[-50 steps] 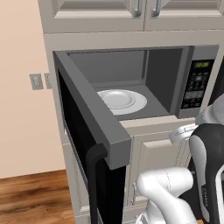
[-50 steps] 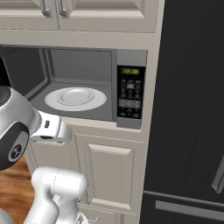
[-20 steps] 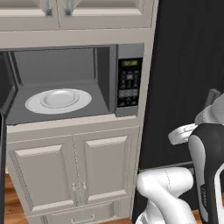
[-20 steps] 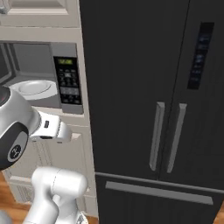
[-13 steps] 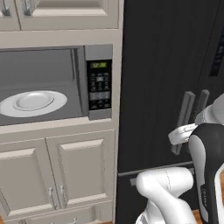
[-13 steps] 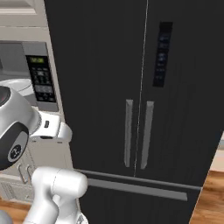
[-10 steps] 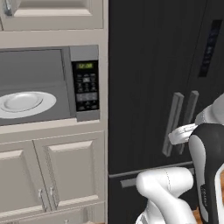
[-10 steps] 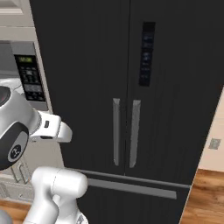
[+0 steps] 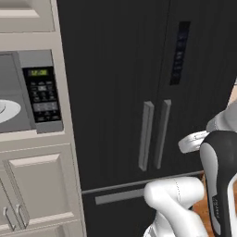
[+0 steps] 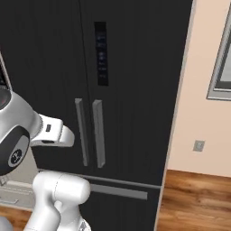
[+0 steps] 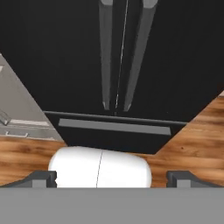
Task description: Pick the hotdog bun from the counter and place it in the microwave. Then turn on the microwave.
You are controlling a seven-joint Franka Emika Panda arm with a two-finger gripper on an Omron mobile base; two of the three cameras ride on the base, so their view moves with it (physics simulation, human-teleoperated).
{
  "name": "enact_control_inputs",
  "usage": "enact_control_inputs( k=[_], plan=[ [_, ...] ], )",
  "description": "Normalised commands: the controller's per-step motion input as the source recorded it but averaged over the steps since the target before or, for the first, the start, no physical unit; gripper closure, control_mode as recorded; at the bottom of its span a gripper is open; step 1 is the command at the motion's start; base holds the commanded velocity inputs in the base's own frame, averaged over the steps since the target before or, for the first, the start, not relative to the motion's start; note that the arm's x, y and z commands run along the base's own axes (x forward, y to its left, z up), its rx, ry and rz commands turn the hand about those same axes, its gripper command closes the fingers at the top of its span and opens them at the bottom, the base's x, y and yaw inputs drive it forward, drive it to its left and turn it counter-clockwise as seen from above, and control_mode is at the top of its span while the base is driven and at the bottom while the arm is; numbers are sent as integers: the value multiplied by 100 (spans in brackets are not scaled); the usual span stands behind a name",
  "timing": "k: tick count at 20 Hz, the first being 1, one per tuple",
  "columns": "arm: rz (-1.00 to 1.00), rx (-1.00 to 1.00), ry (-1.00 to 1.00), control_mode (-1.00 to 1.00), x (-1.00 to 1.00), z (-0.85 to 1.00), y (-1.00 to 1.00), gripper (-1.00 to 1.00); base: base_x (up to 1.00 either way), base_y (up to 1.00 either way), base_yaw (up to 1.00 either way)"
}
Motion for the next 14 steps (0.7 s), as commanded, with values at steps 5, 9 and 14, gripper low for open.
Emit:
enact_control_inputs(
  k=[5,9,14],
  plan=[
    [0,0,0,100,0,0,0,-100,-5,-56,0],
    [0,0,0,100,0,0,0,-100,-30,-40,-3],
    [0,0,0,100,0,0,0,-100,-31,-19,-38]
  ],
)
